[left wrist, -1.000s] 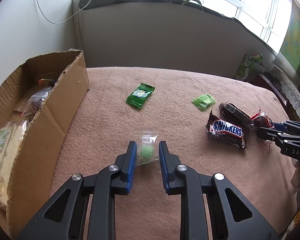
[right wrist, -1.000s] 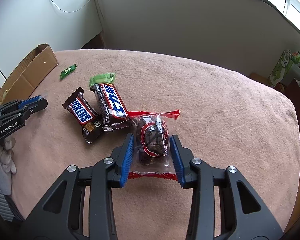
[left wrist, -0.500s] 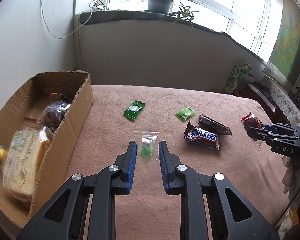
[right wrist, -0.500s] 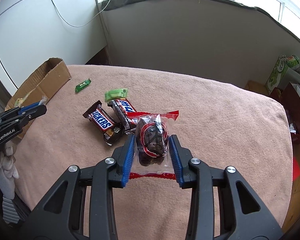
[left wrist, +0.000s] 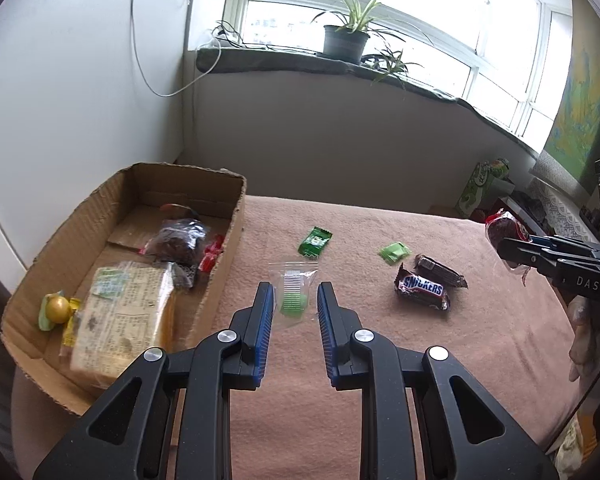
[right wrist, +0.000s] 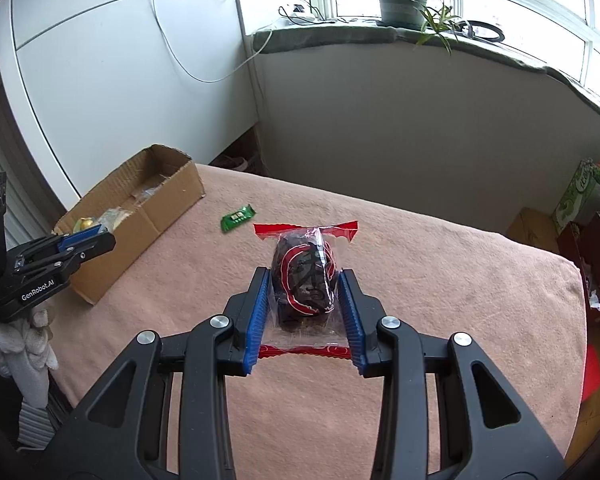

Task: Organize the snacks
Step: 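Carry both bags into the box and open both grippers, then move both open grippers back over the remaining candies on the table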

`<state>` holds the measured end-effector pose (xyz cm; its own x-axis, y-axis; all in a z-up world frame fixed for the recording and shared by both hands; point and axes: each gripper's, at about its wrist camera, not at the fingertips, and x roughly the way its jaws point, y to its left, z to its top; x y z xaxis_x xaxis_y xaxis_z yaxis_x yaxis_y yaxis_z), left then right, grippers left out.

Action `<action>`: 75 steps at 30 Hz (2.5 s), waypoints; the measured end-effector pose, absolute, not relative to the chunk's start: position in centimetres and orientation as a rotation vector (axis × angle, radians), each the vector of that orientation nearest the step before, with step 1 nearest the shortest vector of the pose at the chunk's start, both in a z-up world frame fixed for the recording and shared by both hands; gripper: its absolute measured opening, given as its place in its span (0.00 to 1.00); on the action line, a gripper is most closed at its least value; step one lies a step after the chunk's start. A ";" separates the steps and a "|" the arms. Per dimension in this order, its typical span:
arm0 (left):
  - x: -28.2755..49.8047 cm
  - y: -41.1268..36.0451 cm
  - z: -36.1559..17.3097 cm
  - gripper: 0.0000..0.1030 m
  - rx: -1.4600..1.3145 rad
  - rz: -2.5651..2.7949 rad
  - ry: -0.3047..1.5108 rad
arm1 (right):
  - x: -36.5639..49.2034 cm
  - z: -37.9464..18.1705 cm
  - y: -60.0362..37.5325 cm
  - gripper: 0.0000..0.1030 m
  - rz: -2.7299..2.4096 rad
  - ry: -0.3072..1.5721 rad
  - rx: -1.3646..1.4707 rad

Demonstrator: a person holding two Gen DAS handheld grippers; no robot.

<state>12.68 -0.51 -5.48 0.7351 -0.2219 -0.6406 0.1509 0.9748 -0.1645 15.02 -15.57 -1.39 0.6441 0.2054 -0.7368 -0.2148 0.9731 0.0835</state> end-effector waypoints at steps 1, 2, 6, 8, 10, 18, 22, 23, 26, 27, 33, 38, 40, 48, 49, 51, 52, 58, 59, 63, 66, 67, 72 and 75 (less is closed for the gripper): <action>12.6 0.1 -5.4 0.20 -0.114 -0.197 0.715 | 15.2 -1.2 -14.9 0.35 0.252 0.834 -0.013; 12.5 0.6 -5.4 0.20 -0.122 -0.190 0.714 | 15.5 -1.0 -14.4 0.35 0.264 0.830 -0.015; 12.0 2.7 -5.0 0.20 -0.134 -0.153 0.702 | 16.4 -0.2 -11.7 0.35 0.313 0.818 -0.031; 11.8 3.6 -4.8 0.20 -0.142 -0.135 0.696 | 16.9 0.1 -10.4 0.35 0.337 0.813 -0.037; 11.7 4.5 -4.8 0.20 -0.148 -0.117 0.694 | 17.5 0.3 -9.0 0.35 0.356 0.808 -0.043; 11.3 7.7 -5.0 0.20 -0.163 -0.063 0.691 | 19.5 0.6 -3.6 0.35 0.442 0.809 -0.057; 11.2 9.2 -5.3 0.20 -0.174 -0.038 0.694 | 20.8 0.3 -0.9 0.35 0.482 0.821 -0.070; 11.2 9.6 -5.3 0.20 -0.176 -0.032 0.694 | 21.1 0.2 -0.2 0.35 0.488 0.822 -0.078; 11.4 10.6 -5.6 0.20 -0.183 -0.014 0.697 | 22.0 -0.1 1.8 0.35 0.512 0.833 -0.090; 11.4 10.9 -5.6 0.20 -0.187 -0.009 0.699 | 22.3 -0.3 2.3 0.35 0.518 0.837 -0.093; 11.6 12.1 -6.0 0.20 -0.184 0.015 0.707 | 24.1 -1.5 5.6 0.35 0.546 0.863 -0.123; 12.0 12.9 -6.2 0.20 -0.192 0.026 0.711 | 24.9 -2.4 7.5 0.36 0.563 0.878 -0.134; 12.1 13.2 -6.3 0.20 -0.196 0.031 0.710 | 25.1 -2.7 8.0 0.36 0.571 0.884 -0.137; 12.5 14.0 -6.5 0.21 -0.214 0.028 0.716 | 25.9 -3.4 9.3 0.36 0.590 0.893 -0.149; 12.5 14.1 -6.5 0.21 -0.213 0.027 0.716 | 26.0 -3.5 9.4 0.37 0.591 0.894 -0.149; 12.6 14.0 -6.5 0.21 -0.211 0.029 0.715 | 26.1 -3.5 9.5 0.45 0.589 0.889 -0.148; 12.6 14.0 -6.5 0.23 -0.211 0.029 0.717 | 26.1 -3.4 9.5 0.55 0.587 0.883 -0.146; 12.5 14.1 -6.5 0.55 -0.220 0.031 0.715 | 25.8 -2.6 9.3 0.86 0.556 0.832 -0.157; 12.5 14.1 -6.5 0.57 -0.218 0.031 0.718 | 25.7 -2.4 9.1 0.87 0.546 0.823 -0.159; 12.4 13.8 -6.3 0.59 -0.213 0.033 0.718 | 25.6 -2.0 8.5 0.87 0.521 0.807 -0.155; 12.2 13.6 -6.1 0.59 -0.210 0.030 0.715 | 25.6 -1.7 8.1 0.87 0.506 0.804 -0.159; 12.2 13.5 -6.0 0.59 -0.209 0.029 0.713 | 25.5 -1.7 7.9 0.87 0.501 0.801 -0.164; 11.9 12.7 -5.5 0.59 -0.201 0.020 0.703 | 24.9 -1.2 6.5 0.87 0.487 0.783 -0.159; 11.7 12.0 -5.2 0.59 -0.192 0.011 0.696 | 24.3 -1.0 5.2 0.87 0.468 0.772 -0.157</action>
